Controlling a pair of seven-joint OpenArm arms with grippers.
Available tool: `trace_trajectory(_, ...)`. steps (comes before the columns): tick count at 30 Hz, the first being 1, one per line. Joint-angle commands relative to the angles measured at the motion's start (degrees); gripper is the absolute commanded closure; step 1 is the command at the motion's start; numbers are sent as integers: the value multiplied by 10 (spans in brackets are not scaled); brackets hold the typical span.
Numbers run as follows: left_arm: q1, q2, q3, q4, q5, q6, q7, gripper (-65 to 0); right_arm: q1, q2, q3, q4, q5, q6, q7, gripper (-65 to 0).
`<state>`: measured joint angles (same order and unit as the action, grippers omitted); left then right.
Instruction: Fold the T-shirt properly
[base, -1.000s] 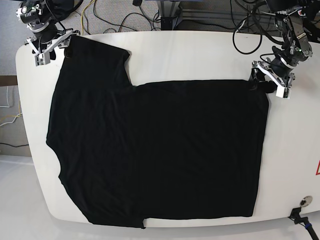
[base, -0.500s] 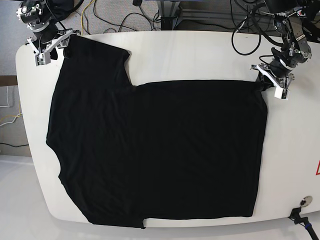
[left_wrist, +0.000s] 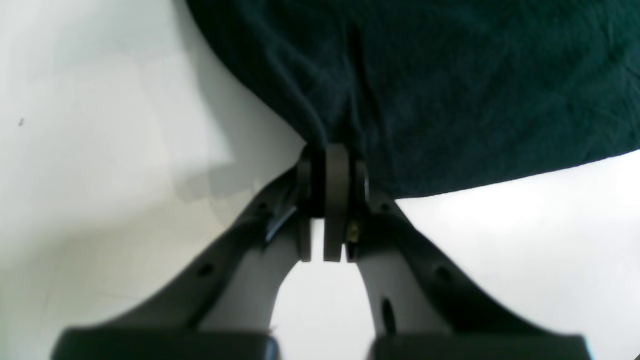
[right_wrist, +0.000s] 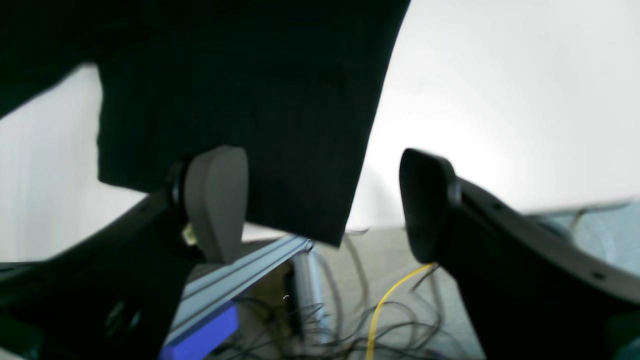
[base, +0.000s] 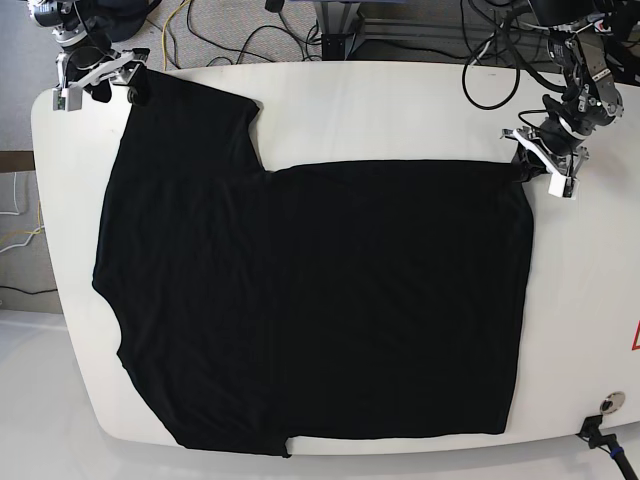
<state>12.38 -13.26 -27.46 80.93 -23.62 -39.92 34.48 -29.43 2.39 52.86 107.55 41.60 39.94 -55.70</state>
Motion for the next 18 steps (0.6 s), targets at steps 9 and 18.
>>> trace_trajectory(9, 0, -8, -2, 6, 0, 0, 0, 0, 28, 18, 4, -90, 15, 1, 10, -455)
trace_trajectory(18, -2, -8, 0, 6, 1, 0, 0, 0, 38, 26, 0, -119, 13, 1, 10, -455)
